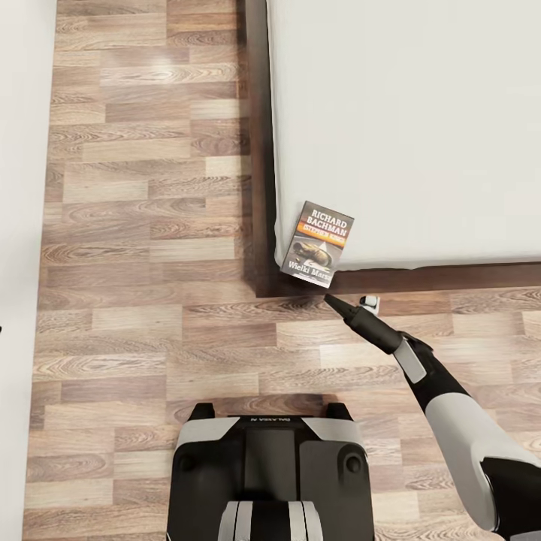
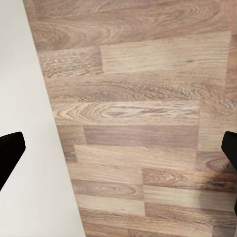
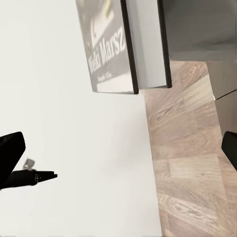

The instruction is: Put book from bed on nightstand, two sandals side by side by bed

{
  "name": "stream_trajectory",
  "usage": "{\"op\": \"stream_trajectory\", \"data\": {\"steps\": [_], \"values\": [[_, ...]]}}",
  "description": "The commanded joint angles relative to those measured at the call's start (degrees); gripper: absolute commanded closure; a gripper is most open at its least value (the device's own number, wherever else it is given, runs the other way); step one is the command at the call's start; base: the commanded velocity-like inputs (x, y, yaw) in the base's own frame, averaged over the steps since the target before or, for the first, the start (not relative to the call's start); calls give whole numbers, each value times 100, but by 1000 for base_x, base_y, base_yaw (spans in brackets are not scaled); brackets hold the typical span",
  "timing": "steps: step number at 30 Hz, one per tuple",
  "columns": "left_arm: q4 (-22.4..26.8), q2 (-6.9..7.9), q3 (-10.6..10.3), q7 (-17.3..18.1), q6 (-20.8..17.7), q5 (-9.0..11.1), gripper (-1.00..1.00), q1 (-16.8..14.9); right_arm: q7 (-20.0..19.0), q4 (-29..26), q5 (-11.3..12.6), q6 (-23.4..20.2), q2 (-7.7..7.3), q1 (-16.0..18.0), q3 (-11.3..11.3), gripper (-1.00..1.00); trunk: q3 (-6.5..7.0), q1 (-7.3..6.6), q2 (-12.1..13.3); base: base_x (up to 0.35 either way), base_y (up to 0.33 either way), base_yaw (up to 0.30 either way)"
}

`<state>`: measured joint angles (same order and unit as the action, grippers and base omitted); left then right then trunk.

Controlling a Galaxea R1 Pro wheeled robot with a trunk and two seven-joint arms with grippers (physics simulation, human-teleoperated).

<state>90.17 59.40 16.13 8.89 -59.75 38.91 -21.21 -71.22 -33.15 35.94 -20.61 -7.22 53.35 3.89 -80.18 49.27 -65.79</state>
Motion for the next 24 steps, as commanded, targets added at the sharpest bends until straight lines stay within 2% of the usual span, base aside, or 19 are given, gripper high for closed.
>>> {"op": "stream_trajectory", "data": {"steps": [1, 4, 13, 22, 24], "values": [[0, -1, 5, 59, -25, -50, -100, -6, -13, 2, 27, -57, 0, 10, -21, -100, -20, 23, -44, 0, 0, 0], [0, -1, 5, 57, -25, -52, -100, -6, -12, 2, 27, -57, 0, 22, -70, -100, -74, 89, -164, 0, 0, 0], [0, -3, 5, 53, -25, -58, -100, -6, -7, 6, 21, -57, 1, 102, -206, -100, -74, 89, -164, 0, 0, 0], [0, -5, 5, 52, -25, -59, -100, -6, -7, 7, 19, -57, -5, 149, -241, -100, -74, 89, -164, 0, 0, 0], [0, -6, 5, 52, -25, -59, -100, -6, -7, 5, 7, -57, -7, 156, -247, -100, -110, 133, -245, 0, 0, 0]]}}
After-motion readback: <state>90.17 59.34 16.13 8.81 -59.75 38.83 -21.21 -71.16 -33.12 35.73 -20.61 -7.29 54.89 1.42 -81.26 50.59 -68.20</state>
